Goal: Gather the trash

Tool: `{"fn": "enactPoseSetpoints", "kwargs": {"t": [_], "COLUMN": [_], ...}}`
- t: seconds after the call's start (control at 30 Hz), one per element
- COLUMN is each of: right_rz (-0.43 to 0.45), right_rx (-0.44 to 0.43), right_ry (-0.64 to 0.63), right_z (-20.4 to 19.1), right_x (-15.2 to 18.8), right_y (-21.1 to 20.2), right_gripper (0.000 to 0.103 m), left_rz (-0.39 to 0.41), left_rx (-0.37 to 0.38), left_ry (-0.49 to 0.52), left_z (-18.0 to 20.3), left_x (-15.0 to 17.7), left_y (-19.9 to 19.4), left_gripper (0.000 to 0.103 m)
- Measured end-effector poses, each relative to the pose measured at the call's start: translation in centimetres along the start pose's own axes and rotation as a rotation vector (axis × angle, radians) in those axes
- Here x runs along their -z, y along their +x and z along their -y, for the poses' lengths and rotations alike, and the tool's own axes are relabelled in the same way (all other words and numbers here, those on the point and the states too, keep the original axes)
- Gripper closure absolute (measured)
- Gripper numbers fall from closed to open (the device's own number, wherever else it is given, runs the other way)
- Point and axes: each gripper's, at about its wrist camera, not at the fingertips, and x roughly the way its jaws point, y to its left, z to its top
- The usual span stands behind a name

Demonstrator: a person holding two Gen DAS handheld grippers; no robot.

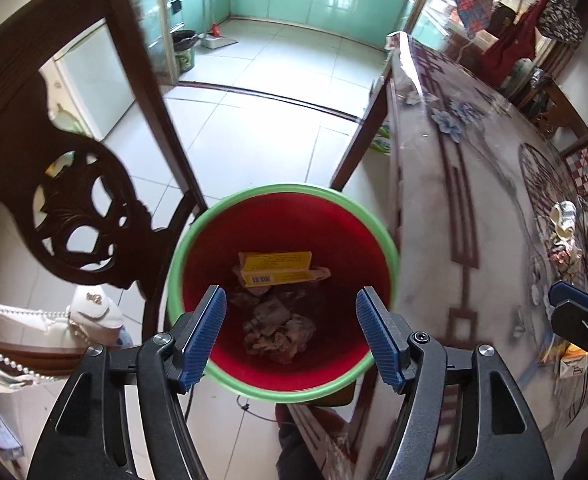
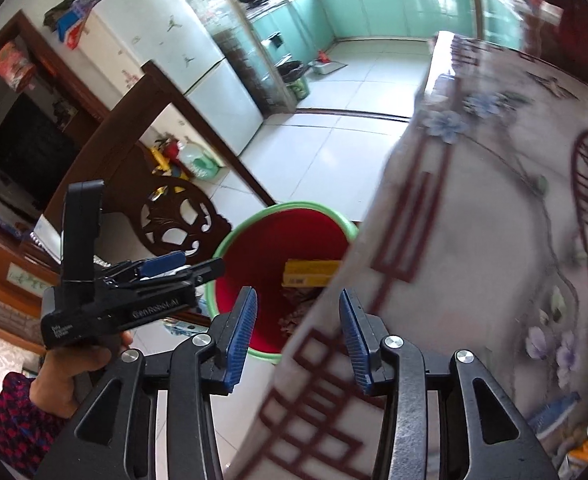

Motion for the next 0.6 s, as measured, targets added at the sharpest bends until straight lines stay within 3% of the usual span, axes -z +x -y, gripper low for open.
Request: {"fn": "enactPoseSetpoints", "kwargs": {"t": [0.33,0.43,0.5,0.6], "right_rz": [0.083,0.161,0.212,0.258], "right_rx": [0.273,0.382,0.476,0.508], "right_ry": [0.219,0.353,0.486,0.664], "right_z": [11.7,15.8,18.9,22.4], "right_x": [5.2,7.4,9.5,12.0], "right_y": [-9.3,-13.6,-16.7,-19.3], "right_gripper": [0.060,0.057,0.046,0.043], "left_rz": [0.004,0.005,-0.004,-0.020], "left_rx": [0.052,0.074,0.092,0.125], "left_ry": [0.129,0.158,0.179,0.214], "left_z": [7.1,9.7,11.8,14.9], "left_x": [0.4,0.8,1.1,1.5], "left_y": [-0.4,-0.6,-0.5,0.1], "left_gripper": [0.033,0.032,0.032,0.032]}}
